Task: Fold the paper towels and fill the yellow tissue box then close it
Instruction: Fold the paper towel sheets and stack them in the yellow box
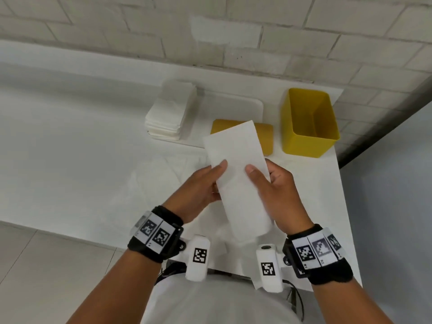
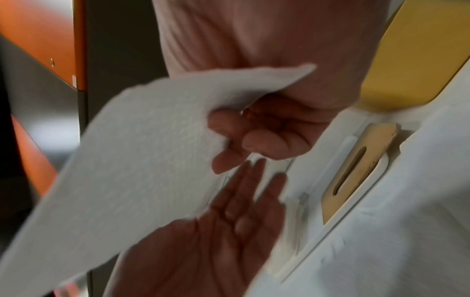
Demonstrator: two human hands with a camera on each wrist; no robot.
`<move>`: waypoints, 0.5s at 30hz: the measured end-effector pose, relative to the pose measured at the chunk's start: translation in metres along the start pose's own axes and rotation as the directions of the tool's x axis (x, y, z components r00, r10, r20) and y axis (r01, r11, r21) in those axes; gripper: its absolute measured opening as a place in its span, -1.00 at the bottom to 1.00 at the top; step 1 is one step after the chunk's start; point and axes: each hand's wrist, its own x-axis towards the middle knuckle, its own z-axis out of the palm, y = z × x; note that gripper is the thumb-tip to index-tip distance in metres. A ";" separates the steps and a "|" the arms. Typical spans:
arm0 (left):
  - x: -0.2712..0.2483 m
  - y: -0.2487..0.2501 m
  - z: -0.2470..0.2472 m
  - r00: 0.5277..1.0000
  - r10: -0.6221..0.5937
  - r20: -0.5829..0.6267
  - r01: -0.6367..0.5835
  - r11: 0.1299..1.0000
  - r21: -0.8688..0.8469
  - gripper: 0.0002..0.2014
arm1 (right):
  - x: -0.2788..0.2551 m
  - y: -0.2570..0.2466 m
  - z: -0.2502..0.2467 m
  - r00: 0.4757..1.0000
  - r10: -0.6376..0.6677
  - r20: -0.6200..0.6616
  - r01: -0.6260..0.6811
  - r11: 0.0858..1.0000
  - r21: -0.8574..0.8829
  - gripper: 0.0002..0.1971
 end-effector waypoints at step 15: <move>-0.017 -0.001 -0.046 0.900 0.037 -0.434 -0.148 0.963 -0.225 -0.68 | -0.024 0.051 -0.041 0.918 0.382 0.103 -0.301 0.843 -0.446 -0.81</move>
